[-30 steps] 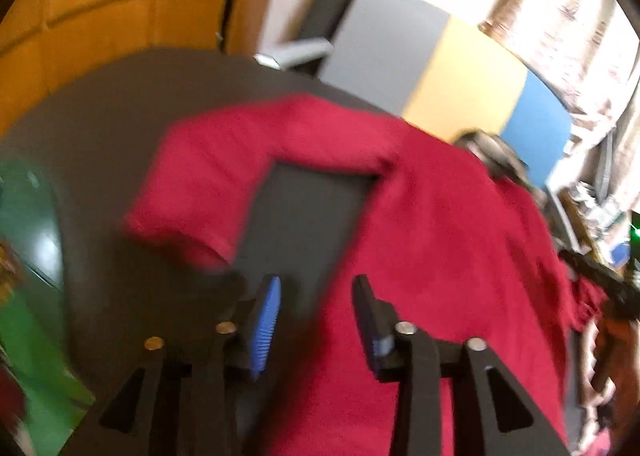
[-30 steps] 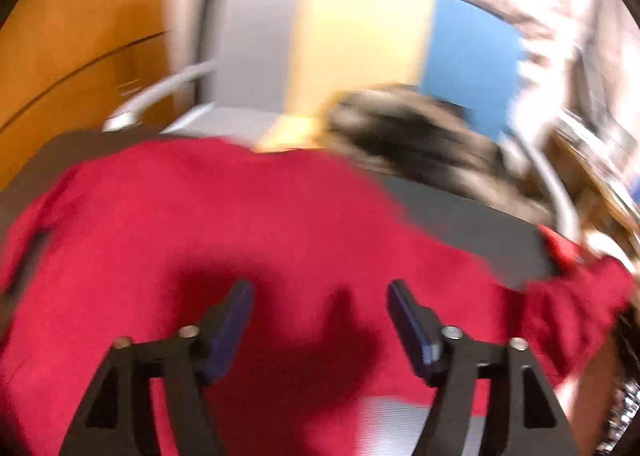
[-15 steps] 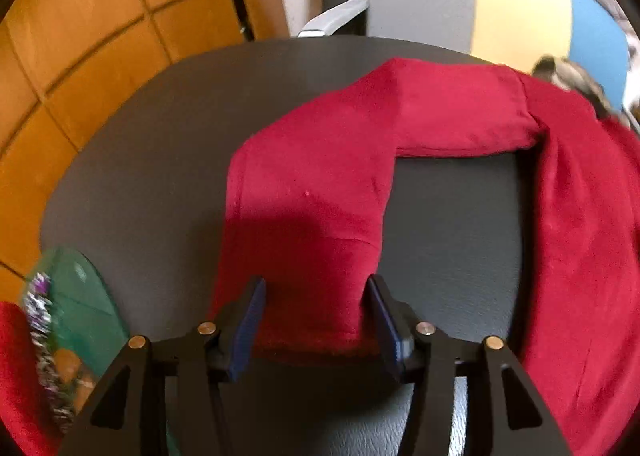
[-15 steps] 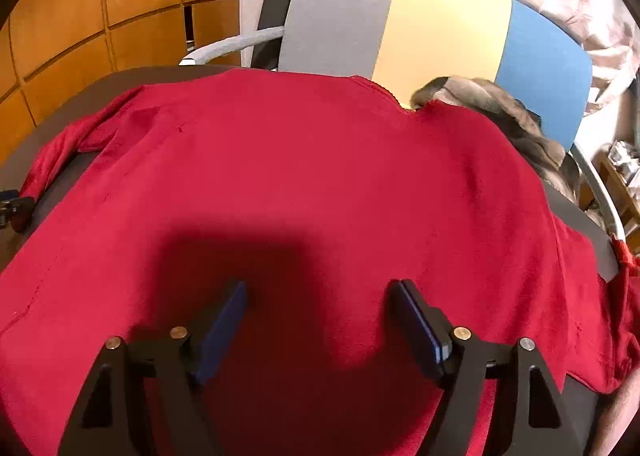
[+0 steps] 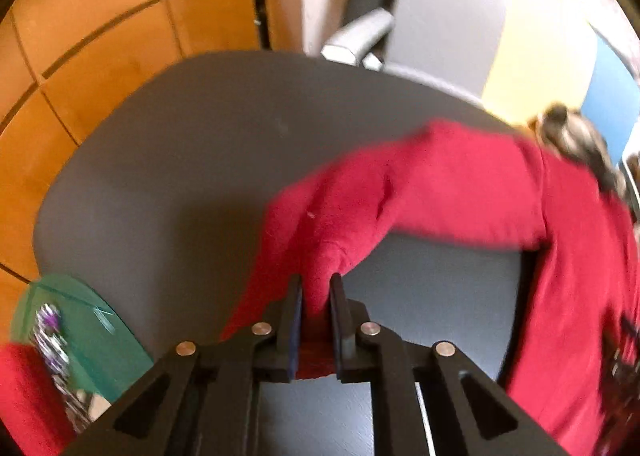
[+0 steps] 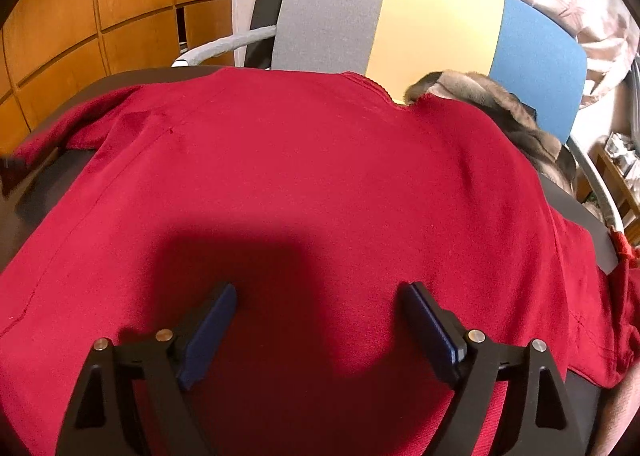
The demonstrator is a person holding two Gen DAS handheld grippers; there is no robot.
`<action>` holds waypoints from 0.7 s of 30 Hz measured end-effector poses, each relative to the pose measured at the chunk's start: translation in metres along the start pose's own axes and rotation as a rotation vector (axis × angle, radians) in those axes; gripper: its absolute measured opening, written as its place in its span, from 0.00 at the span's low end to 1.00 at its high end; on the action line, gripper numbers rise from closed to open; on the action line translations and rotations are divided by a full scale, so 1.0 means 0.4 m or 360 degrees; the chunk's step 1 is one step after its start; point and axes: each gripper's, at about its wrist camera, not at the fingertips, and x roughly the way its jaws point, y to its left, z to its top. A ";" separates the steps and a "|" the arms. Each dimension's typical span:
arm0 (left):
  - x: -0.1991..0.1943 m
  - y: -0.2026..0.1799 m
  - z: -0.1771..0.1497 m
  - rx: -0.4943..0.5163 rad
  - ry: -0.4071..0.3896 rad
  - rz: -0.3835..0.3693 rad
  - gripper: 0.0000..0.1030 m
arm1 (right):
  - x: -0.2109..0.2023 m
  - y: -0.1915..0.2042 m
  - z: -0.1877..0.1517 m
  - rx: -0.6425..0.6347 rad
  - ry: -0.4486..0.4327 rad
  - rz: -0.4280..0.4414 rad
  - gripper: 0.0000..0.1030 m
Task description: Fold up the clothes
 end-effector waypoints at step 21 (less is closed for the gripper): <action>0.201 0.185 0.226 -0.0162 0.0020 0.0510 0.25 | 0.004 -0.003 0.000 0.0001 0.0023 -0.0004 0.91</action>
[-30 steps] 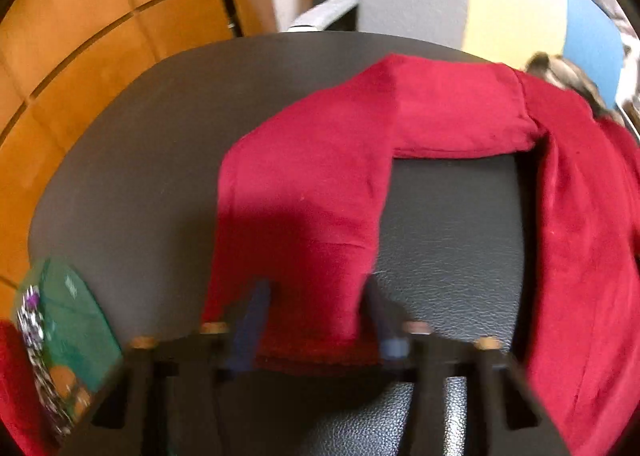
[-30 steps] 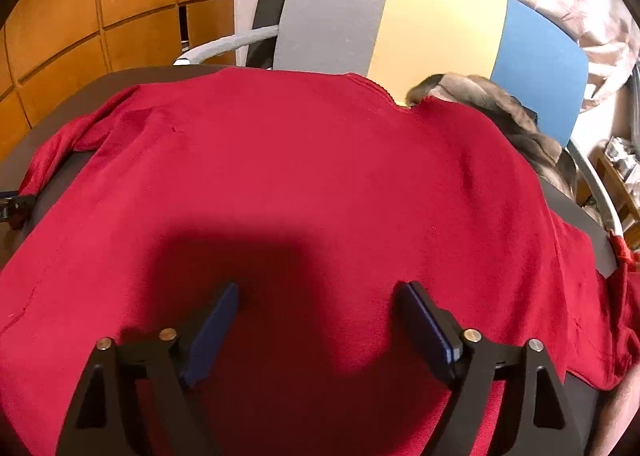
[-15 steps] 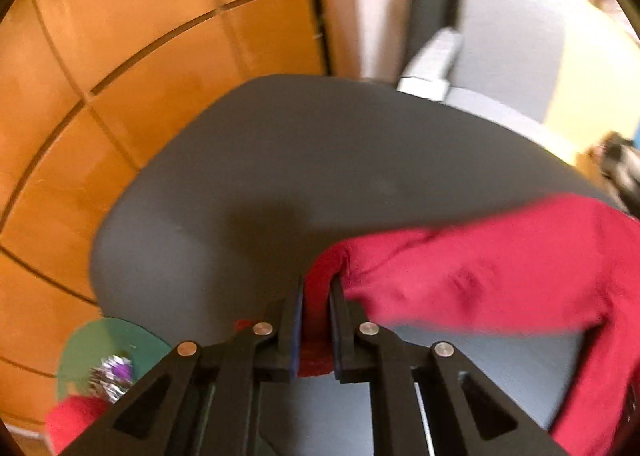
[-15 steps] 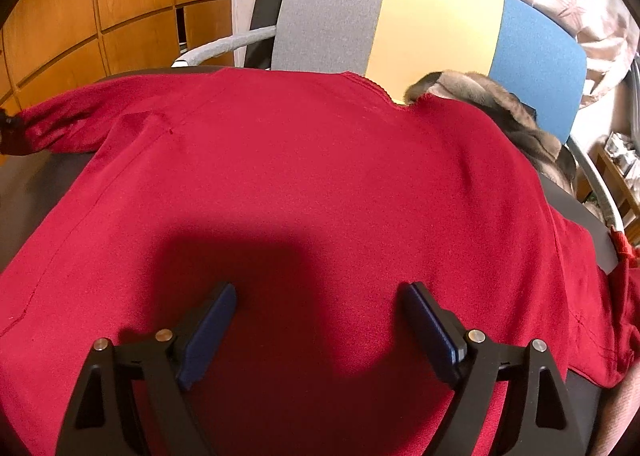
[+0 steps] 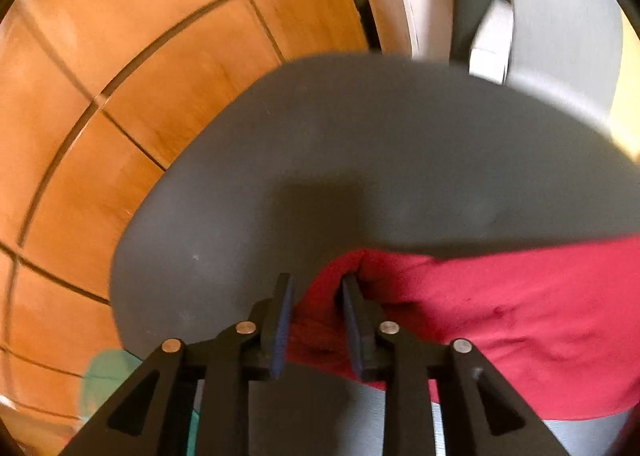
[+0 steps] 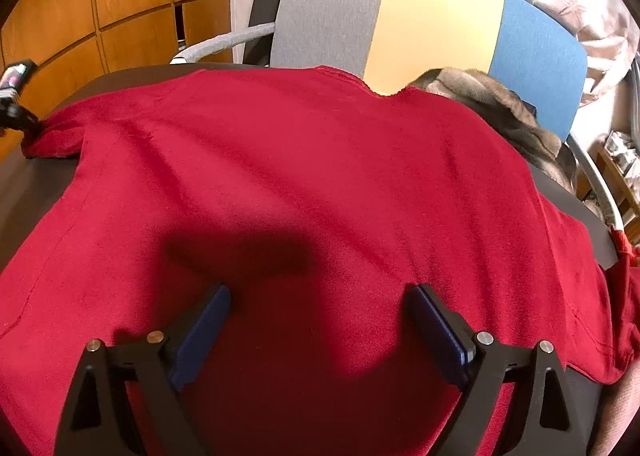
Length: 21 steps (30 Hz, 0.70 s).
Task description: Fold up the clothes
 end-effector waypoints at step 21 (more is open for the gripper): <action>-0.382 -0.631 -0.417 0.0635 -0.0224 -0.0817 0.27 | -0.104 -0.330 -0.002 0.0659 -0.0088 0.0130 0.64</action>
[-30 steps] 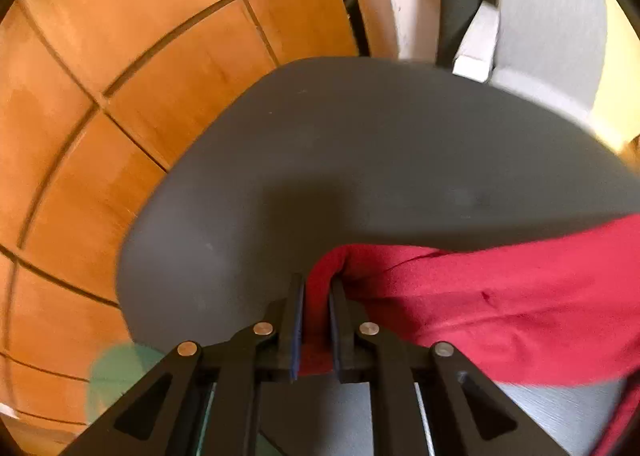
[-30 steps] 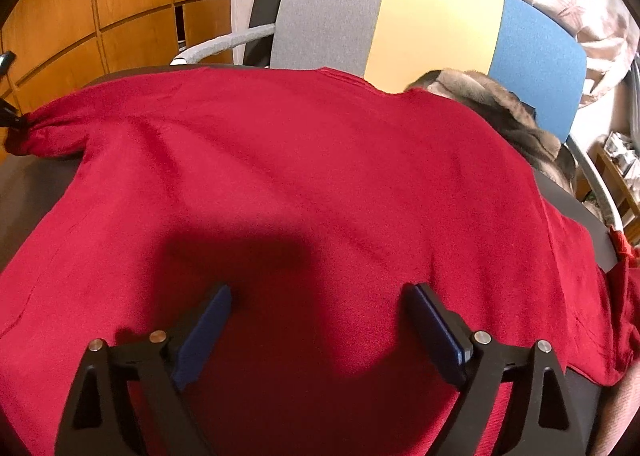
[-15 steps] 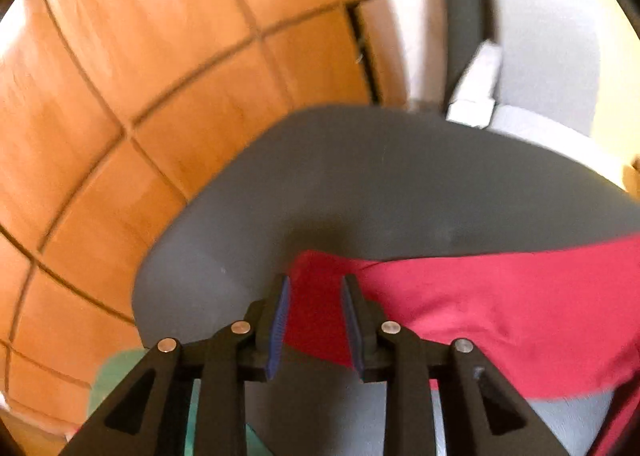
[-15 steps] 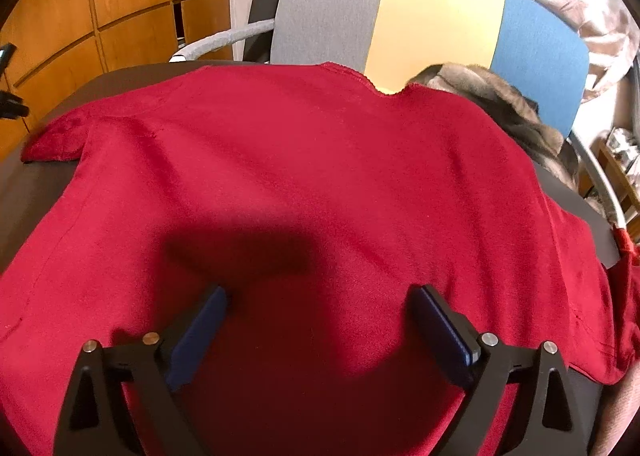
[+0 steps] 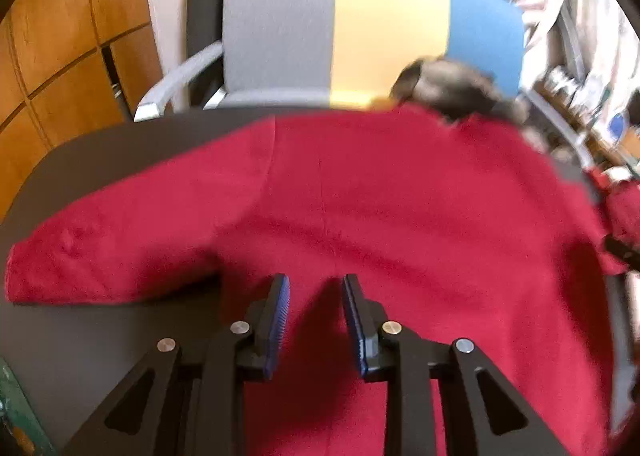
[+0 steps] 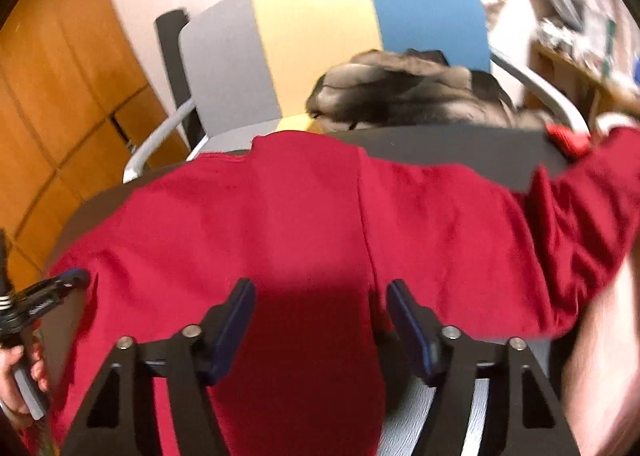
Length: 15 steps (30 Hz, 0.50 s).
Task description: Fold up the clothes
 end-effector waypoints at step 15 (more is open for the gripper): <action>0.048 0.198 -0.020 -0.0090 -0.0099 0.0183 0.32 | 0.156 0.120 0.052 -0.0291 0.0088 0.0084 0.80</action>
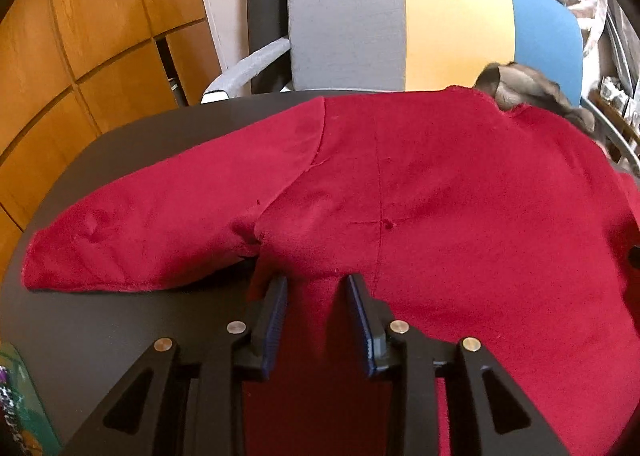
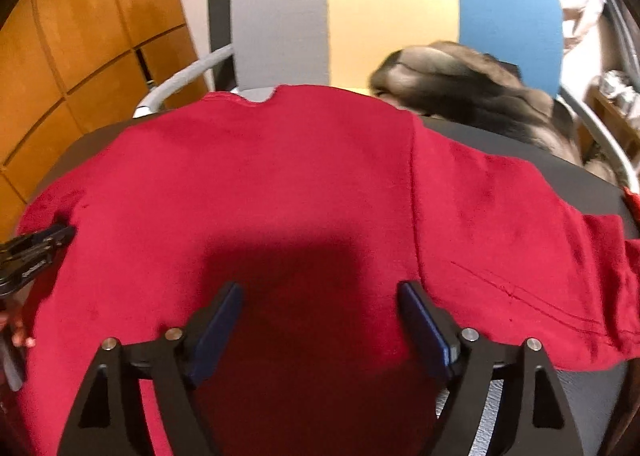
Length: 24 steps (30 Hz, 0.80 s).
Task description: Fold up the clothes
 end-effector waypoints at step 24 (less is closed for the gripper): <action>-0.066 -0.066 -0.064 -0.0052 -0.0013 -0.0174 0.38 | -0.231 -0.646 -0.076 0.1306 -0.0305 -0.0351 0.30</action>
